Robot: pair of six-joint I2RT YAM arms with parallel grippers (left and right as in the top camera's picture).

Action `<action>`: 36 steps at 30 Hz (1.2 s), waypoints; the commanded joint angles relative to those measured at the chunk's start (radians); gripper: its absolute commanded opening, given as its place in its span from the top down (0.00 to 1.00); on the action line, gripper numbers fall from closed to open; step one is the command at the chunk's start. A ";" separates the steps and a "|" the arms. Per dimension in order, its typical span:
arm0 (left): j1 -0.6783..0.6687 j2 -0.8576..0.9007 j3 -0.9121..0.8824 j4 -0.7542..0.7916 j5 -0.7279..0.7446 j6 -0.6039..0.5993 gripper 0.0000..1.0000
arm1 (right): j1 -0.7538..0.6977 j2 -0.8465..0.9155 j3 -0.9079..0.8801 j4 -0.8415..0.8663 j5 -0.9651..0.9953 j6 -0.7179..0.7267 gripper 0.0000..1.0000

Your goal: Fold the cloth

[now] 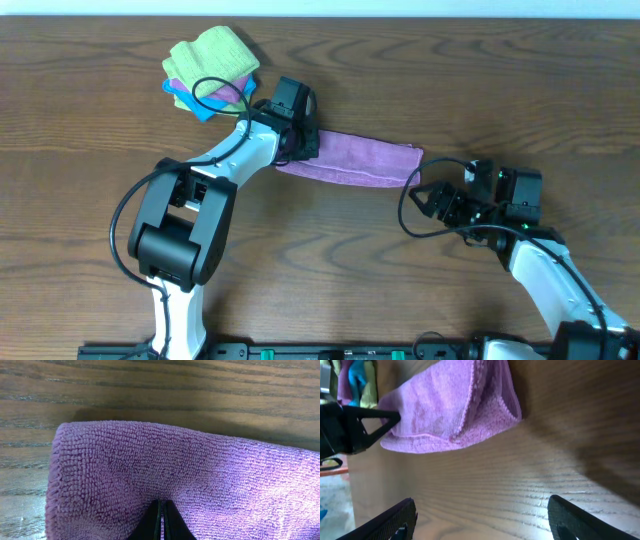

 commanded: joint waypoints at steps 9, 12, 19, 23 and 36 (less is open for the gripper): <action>-0.001 0.020 0.014 -0.053 0.005 0.000 0.94 | 0.018 0.091 -0.005 0.131 0.043 0.110 0.17; -0.005 0.020 0.014 -0.083 0.010 -0.001 0.94 | 0.042 0.147 -0.005 0.192 0.056 0.146 0.17; -0.018 0.020 0.014 -0.117 0.038 -0.001 0.95 | 0.092 0.240 -0.005 0.327 0.070 0.210 0.18; -0.024 0.020 0.014 -0.119 0.056 -0.006 0.94 | 0.126 0.280 -0.005 0.377 0.116 0.242 0.20; -0.024 0.020 0.014 -0.147 0.056 -0.016 0.94 | 0.243 0.432 -0.005 0.595 0.299 0.279 0.35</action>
